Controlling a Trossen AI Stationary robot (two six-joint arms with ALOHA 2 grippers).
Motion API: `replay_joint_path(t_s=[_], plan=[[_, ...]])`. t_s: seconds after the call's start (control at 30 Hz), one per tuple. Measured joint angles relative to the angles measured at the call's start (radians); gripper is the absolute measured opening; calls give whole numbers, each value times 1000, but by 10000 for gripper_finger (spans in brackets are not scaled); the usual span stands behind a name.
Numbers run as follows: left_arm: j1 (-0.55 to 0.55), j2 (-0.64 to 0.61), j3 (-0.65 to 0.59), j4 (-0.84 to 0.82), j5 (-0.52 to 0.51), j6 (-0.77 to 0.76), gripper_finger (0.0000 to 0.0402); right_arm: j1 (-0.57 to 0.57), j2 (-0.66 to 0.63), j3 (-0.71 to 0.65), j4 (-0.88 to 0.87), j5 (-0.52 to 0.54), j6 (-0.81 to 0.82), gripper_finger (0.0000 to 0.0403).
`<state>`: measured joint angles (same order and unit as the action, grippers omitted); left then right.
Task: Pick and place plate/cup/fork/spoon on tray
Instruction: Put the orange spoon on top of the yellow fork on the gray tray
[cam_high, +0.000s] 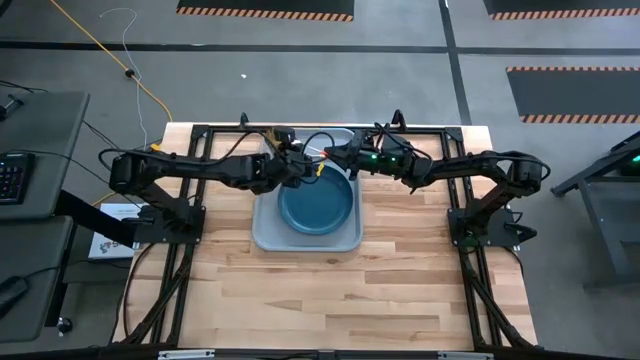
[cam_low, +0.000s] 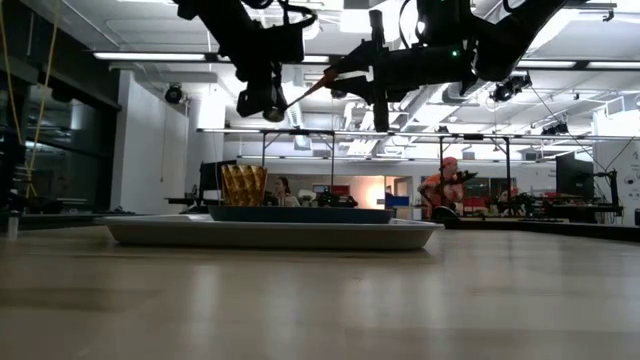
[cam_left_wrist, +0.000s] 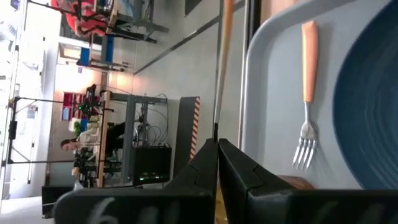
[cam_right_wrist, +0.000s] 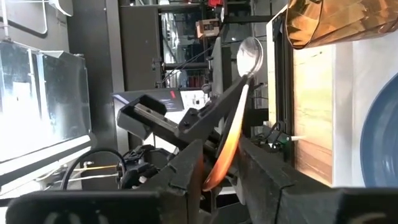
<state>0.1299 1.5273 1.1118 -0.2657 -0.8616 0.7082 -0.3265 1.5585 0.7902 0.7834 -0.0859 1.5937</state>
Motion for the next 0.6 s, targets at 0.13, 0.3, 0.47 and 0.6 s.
replay_joint_path(t_s=[0.13,0.3,0.47,0.6], plan=[[0,-16,0,28,-1,10,0,-3,0,0,0,5,-1,75],[1,-21,0,30,-6,11,0,-3,0,0,-10,6,-17,22],[1,-22,2,34,-9,11,0,-3,2,0,-16,7,-29,9],[1,-22,2,37,-8,18,1,-4,2,0,-18,6,-49,3]])
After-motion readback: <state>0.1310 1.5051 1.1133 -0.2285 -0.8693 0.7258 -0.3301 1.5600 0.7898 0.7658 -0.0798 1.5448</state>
